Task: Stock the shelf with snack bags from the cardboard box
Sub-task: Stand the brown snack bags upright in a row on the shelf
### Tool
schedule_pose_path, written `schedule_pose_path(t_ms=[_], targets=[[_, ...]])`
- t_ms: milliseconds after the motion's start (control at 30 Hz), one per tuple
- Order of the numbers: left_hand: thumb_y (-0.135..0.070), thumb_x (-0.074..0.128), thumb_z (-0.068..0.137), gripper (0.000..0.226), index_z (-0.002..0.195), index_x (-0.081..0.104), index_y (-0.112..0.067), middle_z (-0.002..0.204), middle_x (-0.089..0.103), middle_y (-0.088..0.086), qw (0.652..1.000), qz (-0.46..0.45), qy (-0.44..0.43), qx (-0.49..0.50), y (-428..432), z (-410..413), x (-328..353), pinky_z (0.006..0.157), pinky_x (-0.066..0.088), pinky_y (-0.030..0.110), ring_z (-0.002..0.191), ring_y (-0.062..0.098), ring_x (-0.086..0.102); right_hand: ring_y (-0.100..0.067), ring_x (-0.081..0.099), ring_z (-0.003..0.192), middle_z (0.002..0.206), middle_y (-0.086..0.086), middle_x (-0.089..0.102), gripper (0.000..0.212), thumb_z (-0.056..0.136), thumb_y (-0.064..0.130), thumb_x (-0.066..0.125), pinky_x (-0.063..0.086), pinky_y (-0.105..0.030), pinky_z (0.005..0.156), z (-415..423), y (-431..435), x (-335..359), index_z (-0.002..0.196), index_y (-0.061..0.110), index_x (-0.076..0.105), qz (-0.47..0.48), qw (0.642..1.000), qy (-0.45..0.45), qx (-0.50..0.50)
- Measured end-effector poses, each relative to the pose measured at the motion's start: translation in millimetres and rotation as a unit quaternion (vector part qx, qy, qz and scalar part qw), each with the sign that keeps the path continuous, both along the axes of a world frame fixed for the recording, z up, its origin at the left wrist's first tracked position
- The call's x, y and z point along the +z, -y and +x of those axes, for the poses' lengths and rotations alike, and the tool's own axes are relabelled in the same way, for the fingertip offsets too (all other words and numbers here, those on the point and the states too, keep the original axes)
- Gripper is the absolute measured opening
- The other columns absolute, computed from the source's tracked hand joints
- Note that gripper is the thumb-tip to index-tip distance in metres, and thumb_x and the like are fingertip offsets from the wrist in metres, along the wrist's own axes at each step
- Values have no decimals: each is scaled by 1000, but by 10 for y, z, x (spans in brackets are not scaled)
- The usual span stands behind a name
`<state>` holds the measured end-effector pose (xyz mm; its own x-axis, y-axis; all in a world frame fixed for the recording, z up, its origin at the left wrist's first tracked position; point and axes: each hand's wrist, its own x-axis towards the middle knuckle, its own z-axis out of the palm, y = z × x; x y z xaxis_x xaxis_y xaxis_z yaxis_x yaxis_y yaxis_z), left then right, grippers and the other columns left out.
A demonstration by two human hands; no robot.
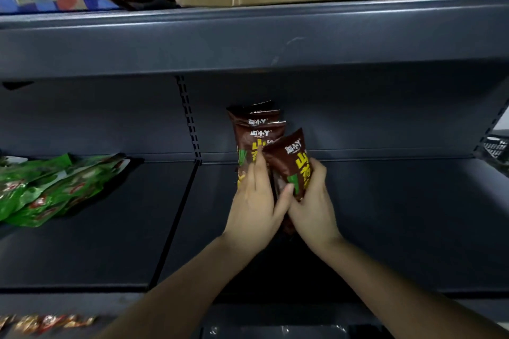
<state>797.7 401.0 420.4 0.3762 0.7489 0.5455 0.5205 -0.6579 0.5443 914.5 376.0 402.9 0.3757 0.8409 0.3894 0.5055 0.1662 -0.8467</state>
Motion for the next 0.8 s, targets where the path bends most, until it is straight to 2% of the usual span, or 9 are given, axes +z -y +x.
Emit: schedule_pose_path(t_ms=[100, 167, 233, 300, 400, 500, 600, 700, 800], targets=[[-56, 46, 83, 79, 145, 19, -16, 139, 42, 2, 991, -76, 110, 29, 32, 89, 138, 103, 42, 41, 128, 17, 44, -11, 49, 119, 130, 3, 44, 74, 83, 35, 66, 45, -30, 96, -66, 62, 13, 142, 22, 23, 15, 997, 55, 48], [-38, 56, 88, 57, 135, 33, -14, 122, 54, -2, 976, -103, 186, 46, 17, 102, 236, 95, 46, 32, 115, 13, 53, 12, 40, 113, 124, 10, 33, 84, 80, 29, 71, 38, -7, 92, -85, 91, 49, 146, 24, 18, 1, 994, 47, 99], [-22, 56, 92, 35, 122, 43, -11, 99, 57, -10, 960, -142, 232, 69, -40, 79, 327, 77, 47, 18, 96, 9, 59, 26, 35, 108, 124, 12, 32, 91, 78, 27, 73, 35, 2, 85, -88, 109, 94, 148, 27, 15, -20, 991, 19, 134], [-17, 52, 95, 23, 116, 46, -10, 89, 56, -14, 943, -174, 274, 73, -120, 43, 377, 64, 43, 7, 83, 1, 57, 16, 47, 111, 125, 12, 45, 92, 80, 28, 74, 42, -4, 84, -92, 103, 122, 148, 30, 13, -45, 987, -34, 151], [-13, 49, 97, 13, 109, 46, -11, 89, 57, -9, 920, -221, 320, 55, -218, 7, 367, 56, 44, 3, 79, 0, 57, 0, 60, 104, 113, 14, 57, 87, 80, 27, 75, 47, -15, 82, -131, 41, 105, 147, 23, 19, -95, 982, -77, 142], [-17, 50, 96, 15, 109, 48, -10, 99, 54, -2, 935, -213, 274, 79, -286, -24, 267, 73, 42, 6, 98, 13, 53, -5, 60, 98, 107, 11, 59, 69, 79, 29, 76, 46, -15, 75, -160, -29, 64, 136, 18, 38, -116, 987, -39, 108], [-32, 47, 96, 42, 134, 41, -14, 128, 38, 5, 956, -195, 190, 108, -315, -85, 115, 97, 24, 21, 125, 14, 30, -5, 59, 92, 103, 10, 60, 57, 79, 26, 76, 44, -8, 68, -170, -72, 44, 127, 18, 46, -115, 987, -31, 108], [-44, 44, 94, 55, 143, 29, -24, 134, 39, 3, 952, -230, 199, 40, -274, -135, -91, 102, 25, 24, 123, 7, 33, -11, 52, 107, 111, 8, 59, 53, 81, 29, 73, 46, -20, 85, -154, -102, -24, 127, 21, 49, -76, 992, 16, 97], [-62, 54, 81, 77, 145, 22, -36, 134, 47, -1, 951, -241, 195, -23, -274, -176, -281, 108, 36, 45, 128, 17, 43, -7, 38, 116, 121, 8, 48, 59, 82, 39, 69, 36, -26, 93, -120, -109, -96, 134, 29, 44, -50, 995, 32, 78]])
